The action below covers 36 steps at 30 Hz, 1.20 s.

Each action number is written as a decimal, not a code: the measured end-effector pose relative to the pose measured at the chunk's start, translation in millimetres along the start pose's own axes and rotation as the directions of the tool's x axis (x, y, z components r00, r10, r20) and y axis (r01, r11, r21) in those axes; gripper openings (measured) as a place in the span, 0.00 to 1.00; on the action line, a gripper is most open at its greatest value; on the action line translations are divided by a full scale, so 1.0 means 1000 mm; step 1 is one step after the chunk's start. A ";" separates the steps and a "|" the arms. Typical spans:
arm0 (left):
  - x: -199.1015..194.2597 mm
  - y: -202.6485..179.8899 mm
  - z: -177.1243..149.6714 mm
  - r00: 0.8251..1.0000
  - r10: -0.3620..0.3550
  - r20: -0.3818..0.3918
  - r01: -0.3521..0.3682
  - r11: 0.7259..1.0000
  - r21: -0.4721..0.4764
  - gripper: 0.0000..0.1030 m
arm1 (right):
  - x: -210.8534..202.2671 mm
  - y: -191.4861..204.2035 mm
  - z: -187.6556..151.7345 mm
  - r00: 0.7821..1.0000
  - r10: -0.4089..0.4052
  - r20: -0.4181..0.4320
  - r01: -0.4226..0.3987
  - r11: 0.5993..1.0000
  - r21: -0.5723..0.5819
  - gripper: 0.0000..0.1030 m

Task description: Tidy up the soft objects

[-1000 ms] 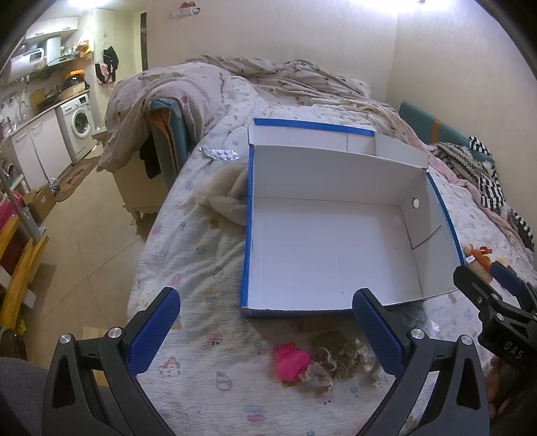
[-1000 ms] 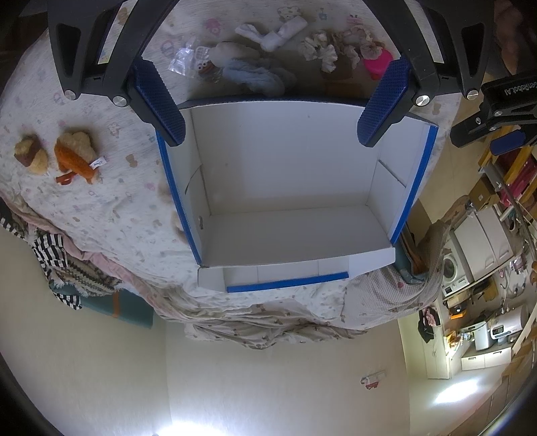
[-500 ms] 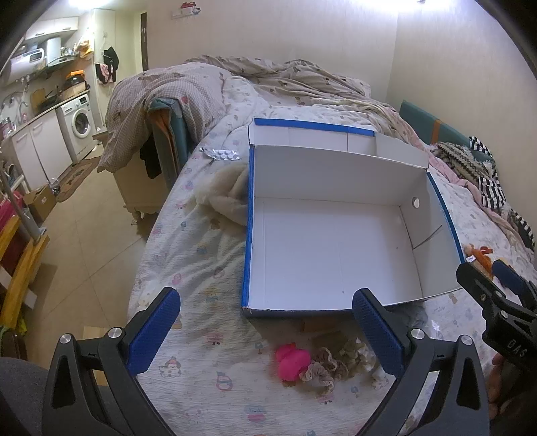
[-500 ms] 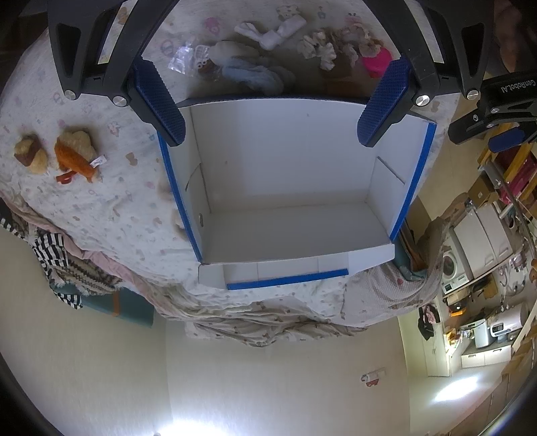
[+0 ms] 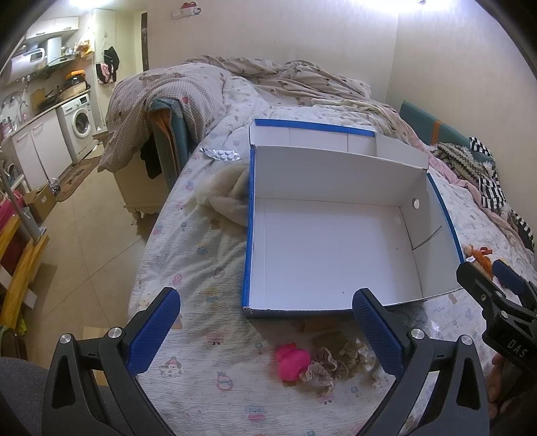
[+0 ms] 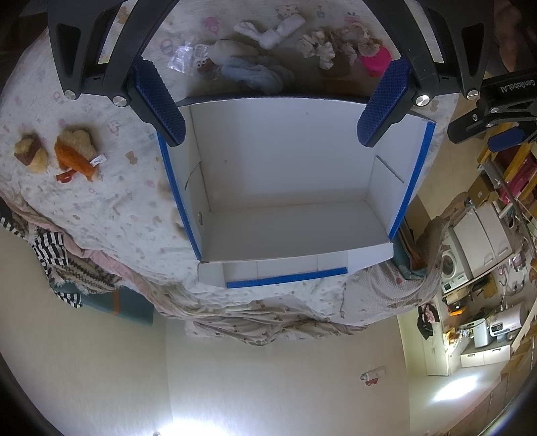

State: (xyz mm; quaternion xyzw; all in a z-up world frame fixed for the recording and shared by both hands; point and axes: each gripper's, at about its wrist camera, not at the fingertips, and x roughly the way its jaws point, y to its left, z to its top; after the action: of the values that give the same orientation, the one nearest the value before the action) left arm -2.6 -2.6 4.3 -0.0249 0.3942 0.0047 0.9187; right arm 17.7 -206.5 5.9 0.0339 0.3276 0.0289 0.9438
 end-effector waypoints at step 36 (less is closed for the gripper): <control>0.055 0.033 -0.018 0.964 0.045 -0.261 -0.054 0.998 -0.026 0.99 | 0.020 -0.045 -0.025 0.969 -0.026 -0.245 0.043 0.997 0.065 1.00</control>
State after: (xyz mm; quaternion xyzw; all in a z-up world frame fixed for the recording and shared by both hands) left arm 21.8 29.4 -49.4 -0.0305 0.5117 0.0306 0.8581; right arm 19.0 -248.2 -29.5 0.0575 0.4427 0.0049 0.8948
